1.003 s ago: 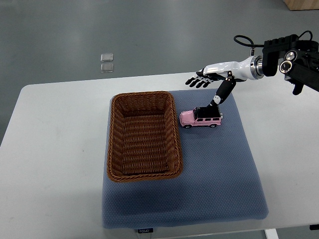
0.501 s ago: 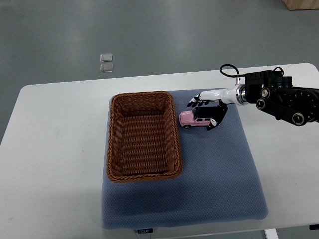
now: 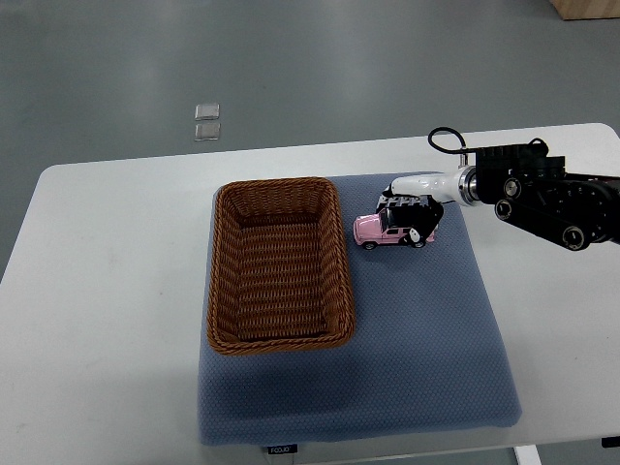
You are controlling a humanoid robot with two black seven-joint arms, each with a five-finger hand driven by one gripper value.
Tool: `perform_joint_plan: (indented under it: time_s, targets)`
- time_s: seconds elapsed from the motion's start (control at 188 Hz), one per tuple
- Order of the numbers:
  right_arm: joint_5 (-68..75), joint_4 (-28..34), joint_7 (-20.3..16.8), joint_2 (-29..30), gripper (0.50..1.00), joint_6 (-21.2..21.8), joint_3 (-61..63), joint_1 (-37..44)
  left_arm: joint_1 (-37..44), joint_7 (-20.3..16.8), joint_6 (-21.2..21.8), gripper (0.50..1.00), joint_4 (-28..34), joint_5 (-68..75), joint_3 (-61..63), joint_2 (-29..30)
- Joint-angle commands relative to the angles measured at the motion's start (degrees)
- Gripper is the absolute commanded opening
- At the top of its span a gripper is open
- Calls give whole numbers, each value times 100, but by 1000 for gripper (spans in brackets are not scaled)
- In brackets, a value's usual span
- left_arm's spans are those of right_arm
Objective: Place pink car in brown basket
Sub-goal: 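Lift the pink car with the right hand and carry it over the basket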
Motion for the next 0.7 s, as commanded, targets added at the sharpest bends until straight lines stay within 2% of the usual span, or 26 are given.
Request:
perform_joint_plan:
  time_s: [0.0, 0.208, 0.357, 0.523, 0.693]
  targets:
    - [79, 123, 0, -364, 500, 216, 53, 358, 0, -3, 3, 1000, 20, -9, -1, 0]
    - [193, 966, -9, -1181, 500, 822, 106, 1140, 0, 6, -6, 1000, 11, -1, 8, 0]
    - [475, 1204, -149, -1111, 500, 893, 97, 1448, 0, 6, -6, 1000, 3, -1, 8, 0]
    - [572, 1072, -202, -276, 500, 805, 18, 1580, 0, 6, 3, 1000, 20, -1, -1, 0]
    - [572, 457, -211, 805, 500, 744, -78, 1580, 0, 6, 3, 1000, 38, -1, -1, 0]
